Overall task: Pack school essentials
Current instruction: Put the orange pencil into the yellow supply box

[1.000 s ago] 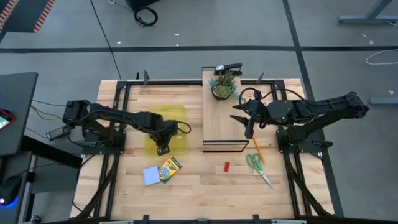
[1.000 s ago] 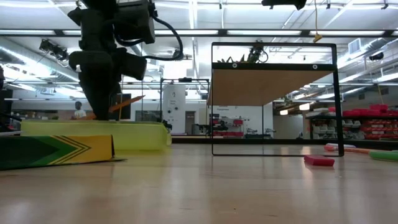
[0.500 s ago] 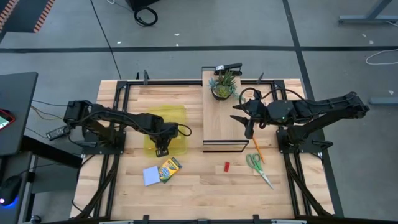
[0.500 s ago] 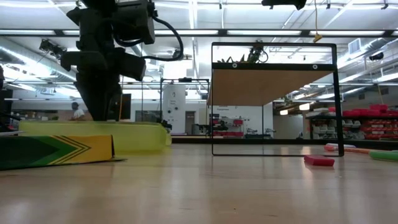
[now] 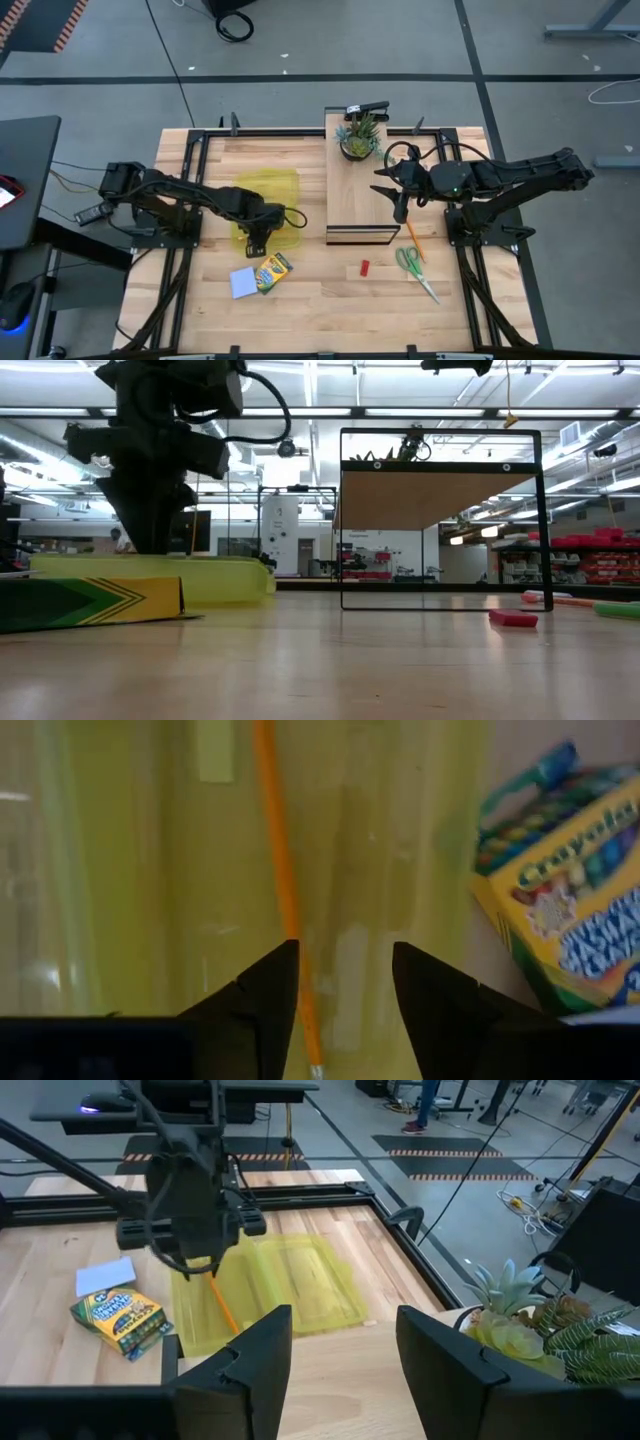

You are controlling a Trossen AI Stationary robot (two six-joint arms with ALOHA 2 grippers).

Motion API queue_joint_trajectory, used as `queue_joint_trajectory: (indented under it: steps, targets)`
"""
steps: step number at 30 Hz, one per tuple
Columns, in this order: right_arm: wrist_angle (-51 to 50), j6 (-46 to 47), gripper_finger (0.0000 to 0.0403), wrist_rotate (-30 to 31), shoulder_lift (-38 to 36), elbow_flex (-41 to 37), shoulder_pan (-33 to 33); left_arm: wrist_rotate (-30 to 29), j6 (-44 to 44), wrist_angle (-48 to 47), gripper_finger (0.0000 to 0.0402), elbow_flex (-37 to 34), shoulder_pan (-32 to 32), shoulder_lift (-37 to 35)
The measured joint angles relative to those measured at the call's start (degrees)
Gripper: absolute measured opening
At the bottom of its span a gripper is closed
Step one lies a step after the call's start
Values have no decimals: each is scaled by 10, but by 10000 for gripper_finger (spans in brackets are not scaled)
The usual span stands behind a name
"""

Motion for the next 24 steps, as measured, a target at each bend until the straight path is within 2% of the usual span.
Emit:
queue_joint_trajectory:
  steps: [8, 15, 19, 24]
  targets:
    - [0, -2, 186, 0, 0, 0, 0, -4, 5, -15, 187, 6, -34, -3]
    - [0, -2, 186, 0, 0, 0, 0, -46, -8, -87, 203, 65, -68, -3]
    - [-4, -2, 186, 0, 0, 0, 0, -39, -32, -96, 202, 77, -91, -3]
    - [-46, 10, 186, 0, -2, 0, 0, -22, -106, -98, 193, 77, -118, -3]
